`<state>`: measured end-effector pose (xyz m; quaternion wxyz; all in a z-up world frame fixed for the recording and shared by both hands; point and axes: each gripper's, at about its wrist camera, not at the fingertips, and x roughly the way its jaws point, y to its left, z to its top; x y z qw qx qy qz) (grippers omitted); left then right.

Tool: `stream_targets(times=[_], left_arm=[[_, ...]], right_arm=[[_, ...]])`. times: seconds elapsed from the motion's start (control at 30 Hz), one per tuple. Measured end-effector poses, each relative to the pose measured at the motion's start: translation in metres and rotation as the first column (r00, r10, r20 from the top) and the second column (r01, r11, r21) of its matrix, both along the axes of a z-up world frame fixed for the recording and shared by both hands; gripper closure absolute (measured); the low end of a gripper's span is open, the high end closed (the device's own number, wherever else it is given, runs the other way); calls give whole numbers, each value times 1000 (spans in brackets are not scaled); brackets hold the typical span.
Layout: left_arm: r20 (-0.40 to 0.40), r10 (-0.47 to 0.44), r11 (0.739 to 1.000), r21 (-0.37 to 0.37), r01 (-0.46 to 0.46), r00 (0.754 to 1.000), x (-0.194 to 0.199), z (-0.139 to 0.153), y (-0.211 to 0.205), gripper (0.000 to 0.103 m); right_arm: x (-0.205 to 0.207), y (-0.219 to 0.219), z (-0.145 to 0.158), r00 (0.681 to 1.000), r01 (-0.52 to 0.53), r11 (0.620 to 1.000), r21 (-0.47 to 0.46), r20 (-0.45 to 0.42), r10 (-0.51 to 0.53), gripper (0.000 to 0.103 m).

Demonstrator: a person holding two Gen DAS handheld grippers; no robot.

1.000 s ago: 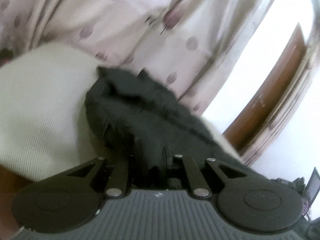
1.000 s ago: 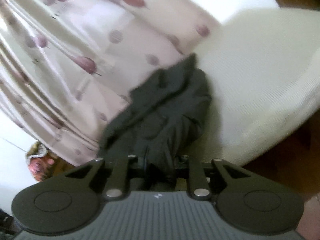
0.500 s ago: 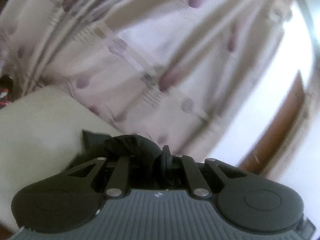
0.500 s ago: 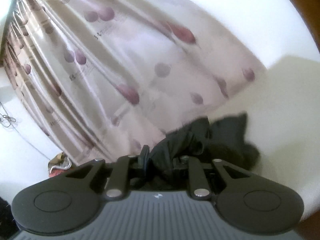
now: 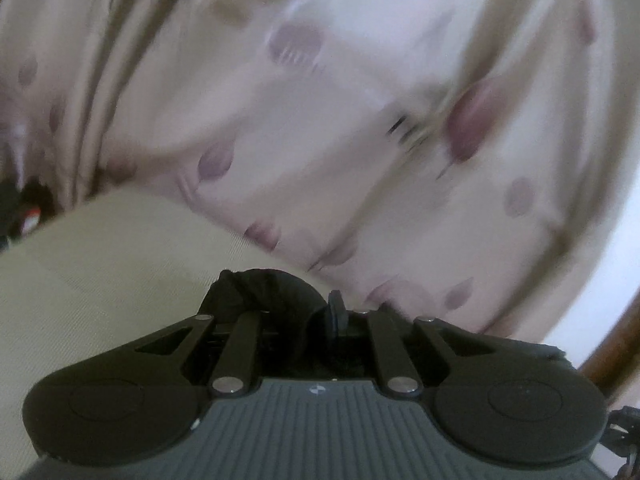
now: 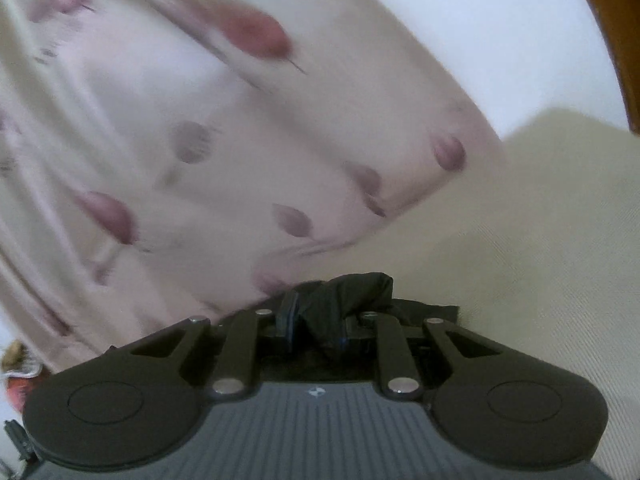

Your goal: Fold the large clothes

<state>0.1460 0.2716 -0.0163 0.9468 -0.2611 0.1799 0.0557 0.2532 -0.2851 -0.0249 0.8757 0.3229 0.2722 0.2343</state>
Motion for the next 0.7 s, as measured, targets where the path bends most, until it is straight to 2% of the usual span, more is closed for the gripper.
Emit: stream_targets(times=[0.1, 0.17, 0.23, 0.33, 0.37, 0.4, 0.43, 0.47, 0.5, 0.53, 0.57, 0.6, 0.67, 0.7], left_arm=[[-71, 21, 1000, -5, -22, 997, 33, -28, 3, 79], [-72, 27, 1000, -10, -28, 997, 40, -42, 4, 78], [-67, 26, 1000, 7, -26, 997, 43, -50, 3, 76], [-61, 7, 1000, 1, -7, 998, 44, -55, 2, 67], [-50, 2, 1000, -16, -3, 999, 40, -53, 3, 59], [-38, -1, 999, -38, -1, 999, 37, -52, 4, 51], [-20, -2, 998, -67, 0, 1000, 33, -51, 6, 45], [9, -1, 995, -98, 1, 1000, 28, -48, 8, 24], [44, 15, 993, -115, -10, 999, 20, -45, 9, 0], [80, 60, 993, -105, -52, 995, 12, -40, 6, 0], [105, 103, 992, -78, -95, 989, 4, -34, 3, 0], [114, 107, 993, -55, -101, 988, 3, -28, 2, 0], [122, 69, 997, -31, -65, 990, 0, -19, 0, 0], [116, 60, 998, -17, -58, 991, 0, -16, -3, 0]], right_arm=[[38, 20, -36, 995, 17, 999, -37, -98, -20, 84], [55, 30, -58, 989, 21, 999, -42, -142, -27, 84], [67, 36, -77, 985, 22, 1000, -15, -173, -24, 84], [74, 37, -95, 980, 20, 999, 45, -196, -11, 80], [74, 35, -98, 980, 22, 997, 74, -201, -6, 78], [73, 30, -100, 978, 25, 993, 115, -208, 0, 74], [71, 25, -100, 977, 31, 987, 156, -211, 3, 64], [67, 18, -99, 979, 40, 977, 212, -206, 5, 55], [60, 12, -97, 982, 48, 965, 260, -187, 2, 28], [51, 7, -93, 988, 62, 954, 294, -156, -16, 4], [41, 2, -87, 992, 87, 947, 309, -118, -53, 0], [31, -2, -81, 993, 104, 943, 315, -82, -83, 0], [20, -7, -71, 998, 69, 943, 325, -20, -66, 0], [17, -4, -64, 999, 51, 956, 288, -2, -52, 0]])
